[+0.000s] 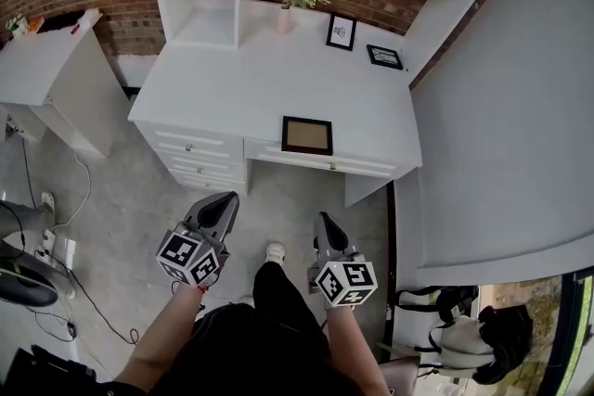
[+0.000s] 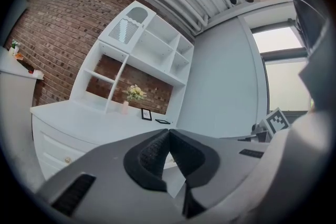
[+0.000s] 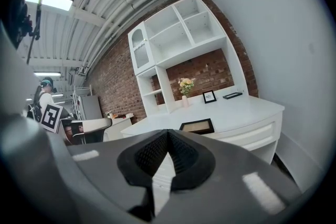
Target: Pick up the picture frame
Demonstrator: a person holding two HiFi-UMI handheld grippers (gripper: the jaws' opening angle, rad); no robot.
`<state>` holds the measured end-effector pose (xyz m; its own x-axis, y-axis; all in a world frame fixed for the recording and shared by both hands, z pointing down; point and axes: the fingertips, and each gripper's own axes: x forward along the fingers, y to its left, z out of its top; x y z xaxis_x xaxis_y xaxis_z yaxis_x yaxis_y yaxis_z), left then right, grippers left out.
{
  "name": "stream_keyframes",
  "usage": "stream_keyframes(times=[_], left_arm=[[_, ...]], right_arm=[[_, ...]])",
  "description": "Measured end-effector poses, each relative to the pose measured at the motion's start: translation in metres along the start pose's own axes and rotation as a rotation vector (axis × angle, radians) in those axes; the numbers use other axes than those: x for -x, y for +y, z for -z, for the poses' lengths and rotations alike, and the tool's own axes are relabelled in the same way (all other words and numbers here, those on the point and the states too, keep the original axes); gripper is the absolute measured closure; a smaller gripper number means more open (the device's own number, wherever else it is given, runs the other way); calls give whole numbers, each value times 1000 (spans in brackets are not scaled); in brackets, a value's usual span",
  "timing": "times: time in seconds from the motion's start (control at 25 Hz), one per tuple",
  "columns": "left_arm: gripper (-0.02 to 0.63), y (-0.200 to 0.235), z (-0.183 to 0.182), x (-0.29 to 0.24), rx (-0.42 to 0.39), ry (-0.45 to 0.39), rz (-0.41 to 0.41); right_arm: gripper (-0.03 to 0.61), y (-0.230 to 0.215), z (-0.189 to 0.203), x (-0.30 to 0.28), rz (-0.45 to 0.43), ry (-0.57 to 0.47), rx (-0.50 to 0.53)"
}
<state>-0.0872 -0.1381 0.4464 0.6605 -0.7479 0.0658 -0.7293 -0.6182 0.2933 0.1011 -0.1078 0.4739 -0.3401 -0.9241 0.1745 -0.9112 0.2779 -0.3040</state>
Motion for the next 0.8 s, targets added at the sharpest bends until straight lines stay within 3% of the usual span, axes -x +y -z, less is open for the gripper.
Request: stream_keyframes(times=[0.8], left_arm=[[607, 22, 20, -87, 37, 67, 1]], right_arm=[[575, -59, 17, -70, -26, 125, -73]])
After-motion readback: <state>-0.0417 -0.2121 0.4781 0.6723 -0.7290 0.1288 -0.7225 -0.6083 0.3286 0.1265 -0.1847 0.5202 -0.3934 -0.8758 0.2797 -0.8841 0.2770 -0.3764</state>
